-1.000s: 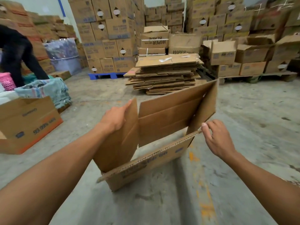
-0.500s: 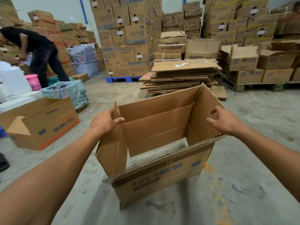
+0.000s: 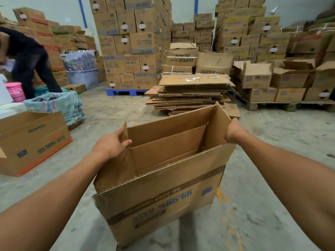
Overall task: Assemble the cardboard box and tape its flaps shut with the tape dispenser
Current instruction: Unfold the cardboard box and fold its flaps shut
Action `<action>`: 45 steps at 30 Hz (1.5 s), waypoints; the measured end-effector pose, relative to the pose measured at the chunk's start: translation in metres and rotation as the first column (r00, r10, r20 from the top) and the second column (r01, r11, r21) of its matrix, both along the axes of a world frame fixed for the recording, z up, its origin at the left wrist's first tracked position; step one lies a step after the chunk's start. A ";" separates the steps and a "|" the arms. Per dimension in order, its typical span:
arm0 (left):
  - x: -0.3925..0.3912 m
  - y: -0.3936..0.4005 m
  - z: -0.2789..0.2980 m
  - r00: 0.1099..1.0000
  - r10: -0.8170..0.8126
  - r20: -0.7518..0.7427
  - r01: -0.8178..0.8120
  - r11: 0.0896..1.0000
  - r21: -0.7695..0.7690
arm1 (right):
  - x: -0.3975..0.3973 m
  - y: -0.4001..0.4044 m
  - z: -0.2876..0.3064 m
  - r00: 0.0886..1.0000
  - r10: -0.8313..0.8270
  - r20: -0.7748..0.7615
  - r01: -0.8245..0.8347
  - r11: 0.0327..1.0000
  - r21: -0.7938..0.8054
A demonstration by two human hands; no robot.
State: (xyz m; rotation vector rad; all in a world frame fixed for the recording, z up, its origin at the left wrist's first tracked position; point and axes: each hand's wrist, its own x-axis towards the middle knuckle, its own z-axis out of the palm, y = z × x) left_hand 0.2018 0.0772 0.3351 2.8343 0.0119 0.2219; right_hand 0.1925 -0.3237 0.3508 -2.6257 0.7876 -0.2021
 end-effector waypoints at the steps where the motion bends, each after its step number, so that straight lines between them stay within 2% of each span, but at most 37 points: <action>1: 0.001 -0.002 0.001 1.000 0.011 -0.027 -0.011 1.000 0.001 | 0.000 -0.003 -0.002 0.999 0.030 0.012 -0.031 0.999 0.038; 4: 0.002 -0.001 0.005 0.995 0.035 -0.089 -0.043 0.995 -0.089 | -0.008 -0.011 -0.002 0.993 0.121 0.001 -0.120 0.990 -0.068; 8: -0.006 0.006 0.014 0.984 -0.042 -0.171 -0.035 0.905 -0.424 | -0.044 -0.001 0.017 0.972 0.177 -0.152 -0.194 0.976 -0.102; 10: -0.009 0.009 0.019 0.974 -0.091 -0.206 -0.016 0.885 -0.466 | -0.070 0.005 0.036 0.933 0.198 -0.301 -0.234 0.968 -0.089; 12: -0.014 0.013 0.021 0.963 -0.128 -0.238 0.005 0.890 -0.457 | -0.095 0.008 0.055 0.831 0.240 -0.502 -0.296 0.954 -0.034; 14: -0.019 0.018 0.016 0.959 -0.151 -0.241 0.037 0.907 -0.420 | -0.106 0.007 0.063 0.772 0.226 -0.594 -0.297 0.955 -0.022; 16: -0.023 0.023 0.008 0.969 -0.145 -0.202 0.057 0.921 -0.386 | -0.100 0.003 0.063 0.827 0.196 -0.527 -0.274 0.959 -0.072; 17: -0.024 0.023 0.006 0.975 -0.135 -0.179 0.061 0.928 -0.367 | -0.091 0.000 0.058 0.882 0.186 -0.432 -0.241 0.967 -0.076; 19: -0.026 0.022 0.003 0.978 -0.127 -0.168 0.070 0.948 -0.310 | -0.078 -0.002 0.048 0.966 0.180 -0.187 -0.176 0.984 0.037; 20: -0.026 0.020 0.003 0.977 -0.126 -0.169 0.074 0.955 -0.288 | -0.073 -0.002 0.043 0.981 0.178 -0.081 -0.168 0.979 0.116; 21: -0.028 0.019 0.003 0.978 -0.123 -0.170 0.074 0.960 -0.270 | -0.070 0.000 0.038 0.982 0.186 -0.038 -0.179 0.973 0.143; 24: -0.027 0.020 0.003 0.982 -0.077 -0.171 0.039 0.976 -0.214 | -0.065 0.005 0.018 0.969 0.237 -0.064 -0.234 0.971 0.058; 27: -0.025 0.021 0.005 0.985 -0.029 -0.172 -0.007 0.979 -0.205 | -0.069 0.009 0.004 0.960 0.198 -0.200 -0.230 0.962 -0.150; 28: -0.024 0.020 0.004 0.986 -0.019 -0.167 -0.015 0.980 -0.199 | -0.073 0.011 0.003 0.958 0.159 -0.239 -0.224 0.935 -0.275; 30: -0.022 0.019 0.002 0.990 -0.001 -0.144 -0.025 0.983 -0.184 | -0.076 0.012 -0.003 0.942 0.135 -0.308 -0.280 0.822 -0.496; 31: -0.020 0.019 0.001 0.991 0.005 -0.133 -0.027 0.986 -0.167 | -0.078 0.013 -0.005 0.928 0.155 -0.339 -0.325 0.783 -0.530; 32: -0.018 0.019 0.000 0.991 0.009 -0.131 -0.029 0.988 -0.149 | -0.079 0.014 -0.007 0.913 0.174 -0.368 -0.362 0.762 -0.537; 35: -0.009 0.021 0.001 0.989 0.039 -0.145 -0.055 0.993 -0.108 | -0.096 0.014 -0.010 0.906 0.172 -0.386 -0.364 0.783 -0.504; 39: 0.002 0.011 0.003 0.985 0.055 -0.165 -0.079 0.987 -0.140 | -0.128 0.028 -0.014 0.956 0.167 -0.242 -0.270 0.826 -0.494; 42: 0.009 -0.001 0.003 0.987 0.056 -0.150 -0.079 0.985 -0.152 | -0.146 0.042 -0.026 0.969 0.156 -0.192 -0.235 0.821 -0.520; 43: 0.011 -0.005 0.003 0.988 0.060 -0.144 -0.082 0.985 -0.154 | -0.151 0.041 -0.029 0.974 0.169 -0.149 -0.222 0.823 -0.522; 45: 0.012 -0.011 0.003 0.987 0.069 -0.142 -0.093 0.982 -0.163 | -0.155 0.033 -0.027 0.985 0.171 0.033 -0.140 0.890 -0.434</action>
